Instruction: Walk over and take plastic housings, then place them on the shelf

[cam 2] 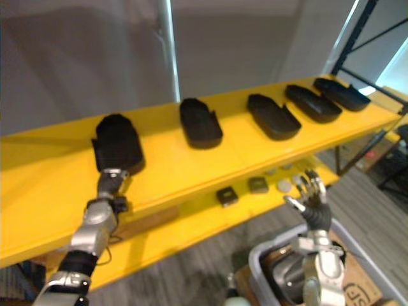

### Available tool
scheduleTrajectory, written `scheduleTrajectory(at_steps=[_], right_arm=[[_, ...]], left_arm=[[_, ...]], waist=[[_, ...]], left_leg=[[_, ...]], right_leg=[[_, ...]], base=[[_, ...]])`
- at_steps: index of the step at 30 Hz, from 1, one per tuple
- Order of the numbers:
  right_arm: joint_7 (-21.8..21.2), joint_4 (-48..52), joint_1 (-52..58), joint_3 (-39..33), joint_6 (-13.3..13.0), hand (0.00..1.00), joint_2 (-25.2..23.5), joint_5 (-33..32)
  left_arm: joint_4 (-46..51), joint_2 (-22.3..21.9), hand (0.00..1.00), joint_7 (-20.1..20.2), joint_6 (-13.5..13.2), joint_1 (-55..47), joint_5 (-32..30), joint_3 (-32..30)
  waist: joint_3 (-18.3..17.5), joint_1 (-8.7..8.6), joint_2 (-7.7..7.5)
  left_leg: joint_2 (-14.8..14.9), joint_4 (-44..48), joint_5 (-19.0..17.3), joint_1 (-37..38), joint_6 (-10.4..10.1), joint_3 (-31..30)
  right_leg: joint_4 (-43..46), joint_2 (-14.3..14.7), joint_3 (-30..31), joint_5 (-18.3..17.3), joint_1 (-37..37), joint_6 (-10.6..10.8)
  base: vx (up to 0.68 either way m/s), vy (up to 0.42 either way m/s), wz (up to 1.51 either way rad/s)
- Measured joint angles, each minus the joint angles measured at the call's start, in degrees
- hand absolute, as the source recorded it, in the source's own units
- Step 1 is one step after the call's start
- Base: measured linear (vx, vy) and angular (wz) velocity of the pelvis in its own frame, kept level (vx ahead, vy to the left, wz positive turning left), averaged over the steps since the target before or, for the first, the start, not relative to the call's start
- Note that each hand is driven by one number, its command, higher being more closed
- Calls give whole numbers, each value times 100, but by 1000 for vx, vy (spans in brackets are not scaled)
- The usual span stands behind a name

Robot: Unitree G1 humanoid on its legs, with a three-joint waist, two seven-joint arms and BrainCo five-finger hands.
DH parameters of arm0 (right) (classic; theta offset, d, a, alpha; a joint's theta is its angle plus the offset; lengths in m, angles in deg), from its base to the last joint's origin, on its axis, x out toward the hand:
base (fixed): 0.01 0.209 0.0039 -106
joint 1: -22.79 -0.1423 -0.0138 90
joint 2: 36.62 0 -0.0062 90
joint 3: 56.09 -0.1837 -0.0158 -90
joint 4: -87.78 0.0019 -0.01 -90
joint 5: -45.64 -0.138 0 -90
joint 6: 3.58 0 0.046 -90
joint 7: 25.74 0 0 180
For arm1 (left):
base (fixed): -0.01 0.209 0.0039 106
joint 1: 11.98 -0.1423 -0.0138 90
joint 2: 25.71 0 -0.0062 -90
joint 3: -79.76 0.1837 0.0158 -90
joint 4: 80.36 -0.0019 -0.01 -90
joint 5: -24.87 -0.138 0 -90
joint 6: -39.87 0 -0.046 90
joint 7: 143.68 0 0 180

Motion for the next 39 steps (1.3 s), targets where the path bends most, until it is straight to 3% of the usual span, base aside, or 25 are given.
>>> scheduleTrajectory(at_steps=[13, 15, 18, 19, 22, 23, 24, 25, 26, 27, 28, 29, 31, 33, 34, 38, 39], right_arm=[[-10, -26, 3, 10, -2, 0, 0, -97], [-20, -21, 2, 9, -5, 0, -10, -96], [0, 66, 12, -37, -21, 0, -130, -91], [27, 255, 58, -59, -22, 0, -261, -82], [139, 704, 290, -100, -22, 0, -481, -73], [165, 861, 397, -131, -19, 0, -527, -73], [173, 939, 433, -145, -19, 0, -542, -74], [192, 1079, 489, -173, -17, 0, -574, -75], [202, 1114, 501, -183, -15, 0, -586, -75], [249, 1179, 523, -229, -15, 0, -637, -76], [290, 1176, 489, -262, -15, 0, -657, -81], [294, 1181, 473, -262, -16, 0, -658, -81], [470, 1177, 413, -242, -16, 0, -710, -80], [616, 1169, 266, -237, -18, 0, -786, -79], [716, 1169, 174, -230, -21, 0, -828, -64], [1050, 1151, 94, -163, -23, 0, -893, 207], [1074, 1151, 94, -146, -23, 0, -893, 256]], left_arm=[[60, 10, 100, -97, -190, 157, 252, -284], [612, -7, 100, 13, -200, -4, 472, -326], [2583, -293, 100, 390, -318, -744, 864, -419], [3614, -551, 100, 739, -340, -1260, 932, -378], [4907, -868, 100, 1513, -343, -2297, 1351, -269], [5301, -895, 0, 1859, -380, -2785, 1595, -295], [5500, -899, 0, 2046, -403, -3028, 1750, -358], [5835, -948, 0, 2507, -552, -3520, 2133, -613], [5879, -957, 0, 2582, -614, -3593, 2228, -667], [6010, -1031, 0, 2735, -829, -3813, 2468, -938], [6103, -1144, 0, 2704, -1159, -3887, 2612, -1280], [6144, -1192, 0, 2675, -1321, -3889, 2668, -1454], [6237, -1379, 0, 2406, -2012, -3897, 2676, -2003], [6368, -1522, 0, 2080, -2405, -3912, 2568, -2247], [6428, -1584, 0, 1721, -2627, -3895, 2243, -2322], [6428, -1610, 0, 702, -2861, -3816, 1213, -2366], [6428, -1611, 0, 671, -2865, -3808, 1203, -2367]], waist=[[63, 4, -2], [84, 13, 5], [160, 34, 69], [204, 58, 136], [278, 131, 238], [281, 234, 251], [286, 308, 258], [305, 383, 266], [316, 389, 267], [319, 452, 268], [316, 577, 267], [320, 637, 274], [324, 659, 284], [318, 770, 292], [317, 808, 290], [312, 803, 280], [312, 802, 280]], left_leg=[[-5, 2, 0, -10, 3, -2], [-30, 3, 2, -20, 5, -16], [-33, 3, -4, -28, 15, -63], [-40, 3, -8, -53, 23, -153], [-39, 4, -10, -80, 27, -347], [-26, 4, -12, -80, 29, -393], [-25, 5, -13, -87, 30, -412], [-29, 5, -9, -117, 39, -535], [-34, 5, -6, -115, 42, -580], [-45, 4, -4, -103, 45, -682], [-51, 4, -3, -99, 46, -701], [-56, 4, 2, -101, 48, -731], [-104, 3, 43, -121, 67, -978], [-110, 3, 65, -117, 87, -992], [-112, 4, 95, -118, 62, -1017], [-119, 4, 128, -137, 63, -1145], [-119, 4, 128, -135, 63, -1144]], right_leg=[[-7, 1, 3, -11, -5, -18], [-9, 35, -19, -10, -2, -16], [-13, 26, -104, -11, 25, -16], [-23, 15, -158, -14, 44, -11], [-91, -12, -418, -40, 209, 26], [-96, -5, -468, -53, 240, 42], [-97, -5, -479, -65, 245, 59], [-115, -20, -611, -76, 312, 74], [-122, -26, -646, -80, 345, 78], [-152, -42, -770, -92, 442, 86], [-165, -48, -782, -106, 463, 97], [-177, -53, -807, -108, 485, 98], [-185, -111, -1079, -164, 632, 133], [-164, -119, -1093, -183, 635, 142], [-161, -119, -1109, -182, 629, 141], [-149, -125, -1239, -183, 680, 137], [-151, -125, -1239, -183, 682, 136]], base=[[0, 0, 0], [1, -1, 2], [2, 0, 9], [8, -2, 23], [16, -11, 35], [18, -16, 29], [12, -16, 31], [6, -9, 29], [2, -7, 46], [-12, 4, 30], [-17, 6, 26], [-20, 3, 28], [-14, -1, 46], [-2, 9, 15], [5, 8, 5], [3, -1, 14], [-2, 3, 4]])
